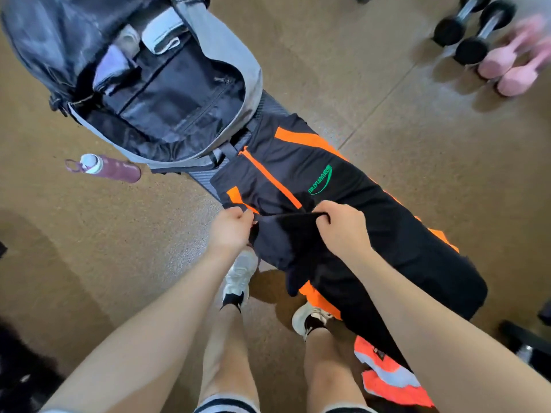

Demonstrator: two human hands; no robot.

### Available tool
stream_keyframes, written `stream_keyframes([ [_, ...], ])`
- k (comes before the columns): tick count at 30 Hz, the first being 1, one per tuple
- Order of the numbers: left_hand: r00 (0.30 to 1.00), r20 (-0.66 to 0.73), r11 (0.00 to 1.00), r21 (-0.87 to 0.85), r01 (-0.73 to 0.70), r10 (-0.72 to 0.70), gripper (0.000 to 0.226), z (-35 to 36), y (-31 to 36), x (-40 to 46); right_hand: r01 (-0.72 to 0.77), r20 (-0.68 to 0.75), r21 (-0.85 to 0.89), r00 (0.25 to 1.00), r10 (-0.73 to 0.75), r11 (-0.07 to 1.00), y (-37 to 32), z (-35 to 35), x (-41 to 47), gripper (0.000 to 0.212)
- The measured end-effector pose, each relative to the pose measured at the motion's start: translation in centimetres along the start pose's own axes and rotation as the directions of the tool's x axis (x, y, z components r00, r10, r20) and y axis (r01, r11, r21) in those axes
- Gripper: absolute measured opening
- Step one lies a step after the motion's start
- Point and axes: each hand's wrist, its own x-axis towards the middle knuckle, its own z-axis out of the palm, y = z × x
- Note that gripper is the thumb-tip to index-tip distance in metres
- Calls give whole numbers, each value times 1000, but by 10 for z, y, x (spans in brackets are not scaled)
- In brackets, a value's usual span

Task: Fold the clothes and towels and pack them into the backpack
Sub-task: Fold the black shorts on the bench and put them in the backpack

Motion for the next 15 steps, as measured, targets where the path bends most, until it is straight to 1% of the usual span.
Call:
stream_keyframes([
  [2, 994, -47, 979, 183, -87, 97, 39, 2, -1, 23, 10, -5, 69, 1000, -10, 998, 2, 2, 29, 21],
  [3, 988, -62, 965, 230, -123, 141, 37, 2, -2, 33, -1, -19, 95, 1000, 3, 995, 3, 7, 43, 19],
  [5, 971, -62, 943, 261, -208, 232, 28, 3, -10, 54, -39, -41, 57, 998, 41, 998, 7, 23, 66, 18],
  [6, 951, -41, 926, 244, -287, 306, 22, 5, -17, 63, -60, -42, 7, 997, 60, 998, 10, 31, 75, 18],
  [7, 927, 10, 904, 216, -368, 375, 18, 6, -23, 69, -77, -38, -43, 996, 76, 996, 13, 37, 80, 18],
  [8, 905, 93, 886, 186, -425, 415, 22, 8, -27, 74, -89, -28, -76, 996, 87, 993, 17, 42, 84, 19],
  [9, 886, 208, 872, 187, -452, 414, 35, 9, -30, 78, -91, -17, -88, 996, 90, 992, 21, 44, 86, 19],
  [10, 860, 311, 838, 250, -485, 404, 48, 9, -33, 83, -89, 1, -79, 996, 90, 993, 25, 45, 87, 19],
  [11, 837, 391, 777, 354, -520, 382, 53, 7, -35, 89, -83, 24, -66, 996, 84, 994, 30, 45, 88, 19],
  [12, 825, 433, 703, 454, -548, 364, 49, 4, -35, 93, -68, 43, -61, 997, 71, 996, 34, 43, 88, 18],
  [13, 828, 432, 635, 537, -555, 358, 40, 0, -31, 96, -47, 56, -64, 997, 51, 997, 36, 40, 88, 19],
  [14, 823, 418, 571, 593, -568, 384, 34, -5, -28, 99, -24, 59, -69, 998, 28, 997, 38, 37, 88, 19],
  [15, 809, 397, 516, 627, -584, 433, 33, -10, -23, 101, 4, 43, -82, 999, 0, 997, 37, 33, 90, 20],
])
